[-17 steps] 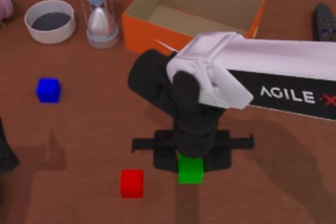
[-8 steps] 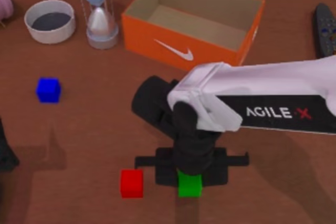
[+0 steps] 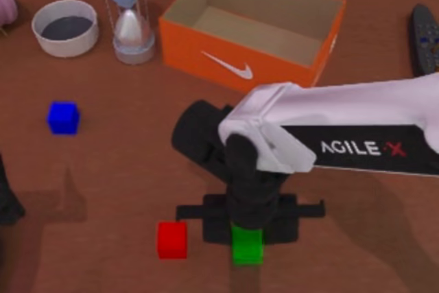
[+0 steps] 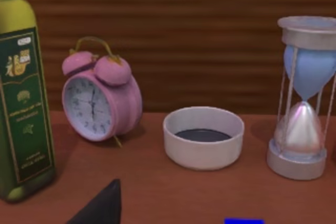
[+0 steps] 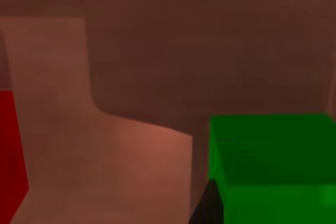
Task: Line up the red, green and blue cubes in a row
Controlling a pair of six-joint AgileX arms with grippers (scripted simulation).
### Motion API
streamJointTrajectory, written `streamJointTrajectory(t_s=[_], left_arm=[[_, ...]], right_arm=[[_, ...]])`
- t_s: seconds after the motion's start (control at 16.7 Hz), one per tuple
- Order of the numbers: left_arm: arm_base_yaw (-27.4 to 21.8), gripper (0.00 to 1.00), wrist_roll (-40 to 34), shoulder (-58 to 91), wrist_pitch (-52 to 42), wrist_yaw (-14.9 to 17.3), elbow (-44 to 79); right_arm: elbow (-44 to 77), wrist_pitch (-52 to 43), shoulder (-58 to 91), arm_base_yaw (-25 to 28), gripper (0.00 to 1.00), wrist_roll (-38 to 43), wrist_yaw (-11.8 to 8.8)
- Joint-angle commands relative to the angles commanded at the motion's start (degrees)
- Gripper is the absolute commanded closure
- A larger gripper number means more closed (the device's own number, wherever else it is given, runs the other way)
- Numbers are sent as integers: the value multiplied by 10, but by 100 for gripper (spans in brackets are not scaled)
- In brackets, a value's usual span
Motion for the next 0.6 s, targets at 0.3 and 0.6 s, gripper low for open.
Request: streamJointTrajectory(t_s=[0.3, 0.6], left_arm=[[0, 0, 0, 0, 0, 0, 0], [0, 0, 0, 0, 0, 0, 0]], right_arm=[[0, 0, 0, 0, 2, 0, 0], [0, 0, 0, 0, 0, 0, 0]])
